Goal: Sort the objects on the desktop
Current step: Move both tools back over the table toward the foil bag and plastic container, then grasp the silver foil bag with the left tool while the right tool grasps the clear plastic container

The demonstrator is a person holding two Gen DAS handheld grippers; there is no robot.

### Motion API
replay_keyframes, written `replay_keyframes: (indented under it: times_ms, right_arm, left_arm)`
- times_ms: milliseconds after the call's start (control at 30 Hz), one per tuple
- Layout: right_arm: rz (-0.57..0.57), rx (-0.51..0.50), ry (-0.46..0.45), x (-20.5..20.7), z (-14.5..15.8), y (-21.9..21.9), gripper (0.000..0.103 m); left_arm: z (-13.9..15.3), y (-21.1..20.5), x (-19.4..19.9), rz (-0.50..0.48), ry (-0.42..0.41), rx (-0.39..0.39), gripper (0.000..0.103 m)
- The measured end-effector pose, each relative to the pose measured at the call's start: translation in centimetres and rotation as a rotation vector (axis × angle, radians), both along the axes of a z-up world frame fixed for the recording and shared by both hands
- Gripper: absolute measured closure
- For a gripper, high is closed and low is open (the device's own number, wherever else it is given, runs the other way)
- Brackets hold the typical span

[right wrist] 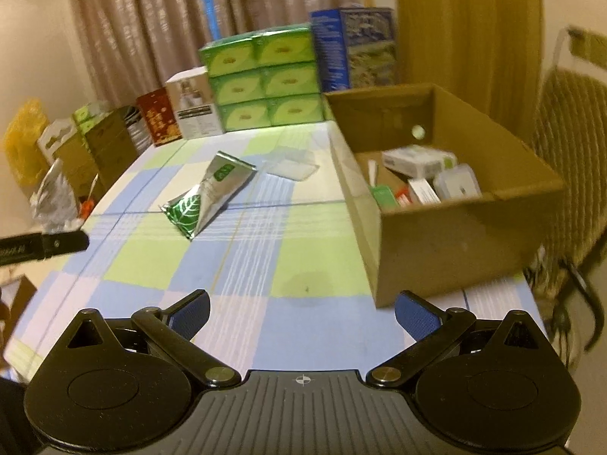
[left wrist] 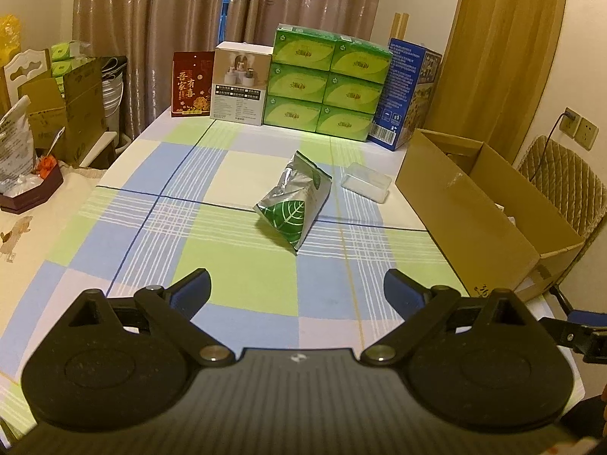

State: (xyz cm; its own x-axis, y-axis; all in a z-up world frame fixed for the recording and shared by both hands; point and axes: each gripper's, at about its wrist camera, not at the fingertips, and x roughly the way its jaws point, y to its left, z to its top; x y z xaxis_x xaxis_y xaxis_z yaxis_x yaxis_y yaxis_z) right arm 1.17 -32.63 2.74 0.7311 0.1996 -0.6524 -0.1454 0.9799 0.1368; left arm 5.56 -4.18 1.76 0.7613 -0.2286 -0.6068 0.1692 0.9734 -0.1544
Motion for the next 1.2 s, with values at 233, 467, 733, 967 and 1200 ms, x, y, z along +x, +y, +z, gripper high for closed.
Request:
replay_keyframes:
  times_ms: [233,467,733,967,1200]
  right_arm:
    - [0.178,-0.139,-0.085,3.1,0.8,3.2,0.002]
    - [0.294,-0.209,-0.114,8.6,1.1,5.5,0.002]
    - [0.449,-0.343,-0.078,16.5,-1.1,8.2,0.002]
    - [0.568,-0.463,0.002,23.9,-3.3,10.0,0.002]
    - [0.638,-0.564,0.085,30.6,-5.2,11.6,0.014]
  left_arm:
    - [-0.1,0.3,2.9,-0.061,-0.013,0.03,0.007]
    - [-1.0,0.9,7.5,-0.123,0.011,0.057,0.007]
    - [-2.6,0.0,13.9,-0.222,0.037,0.13,0.007]
    - [-3.3,-1.0,20.8,-0.309,0.048,0.16,0.007]
    - [-5.6,-2.6,26.1,-0.425,0.099,0.195,0.007]
